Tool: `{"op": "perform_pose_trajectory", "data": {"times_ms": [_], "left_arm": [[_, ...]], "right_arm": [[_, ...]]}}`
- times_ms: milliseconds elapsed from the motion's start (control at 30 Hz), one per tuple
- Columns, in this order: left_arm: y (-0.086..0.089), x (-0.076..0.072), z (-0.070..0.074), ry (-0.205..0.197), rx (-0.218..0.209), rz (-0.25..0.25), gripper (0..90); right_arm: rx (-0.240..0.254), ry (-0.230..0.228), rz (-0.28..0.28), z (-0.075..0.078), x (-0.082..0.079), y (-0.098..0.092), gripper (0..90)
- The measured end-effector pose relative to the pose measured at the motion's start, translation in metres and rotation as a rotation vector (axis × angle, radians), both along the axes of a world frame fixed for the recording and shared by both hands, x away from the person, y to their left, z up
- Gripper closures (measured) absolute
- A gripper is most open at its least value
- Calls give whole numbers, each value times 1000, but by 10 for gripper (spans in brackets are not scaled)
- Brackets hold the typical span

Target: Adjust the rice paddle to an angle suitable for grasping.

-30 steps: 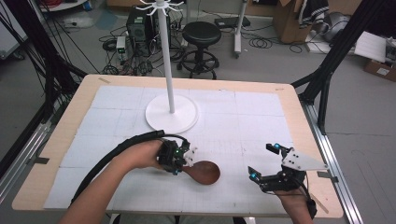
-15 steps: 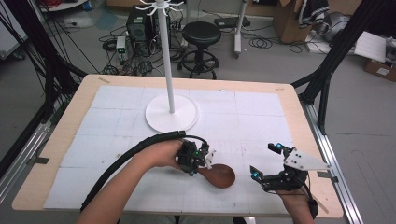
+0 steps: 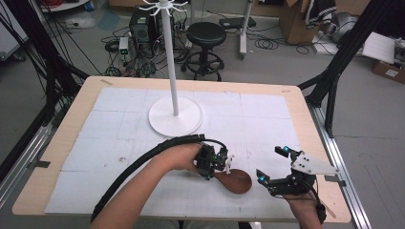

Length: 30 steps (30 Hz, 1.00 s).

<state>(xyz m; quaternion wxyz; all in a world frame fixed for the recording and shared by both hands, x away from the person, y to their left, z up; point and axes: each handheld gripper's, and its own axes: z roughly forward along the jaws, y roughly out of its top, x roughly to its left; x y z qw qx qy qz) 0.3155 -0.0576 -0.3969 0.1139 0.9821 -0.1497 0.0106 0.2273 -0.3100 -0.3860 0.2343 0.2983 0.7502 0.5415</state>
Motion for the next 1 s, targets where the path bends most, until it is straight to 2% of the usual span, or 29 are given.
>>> {"op": "perform_pose_trajectory", "data": {"times_ms": [333,1000], "left_arm": [[-11,0,-3,2,14,1,786],[-18,3,-12,27,49,15,782]], "right_arm": [[3,1,-2,0,0,-1,5],[2,-1,-1,0,0,-1,5]]}}
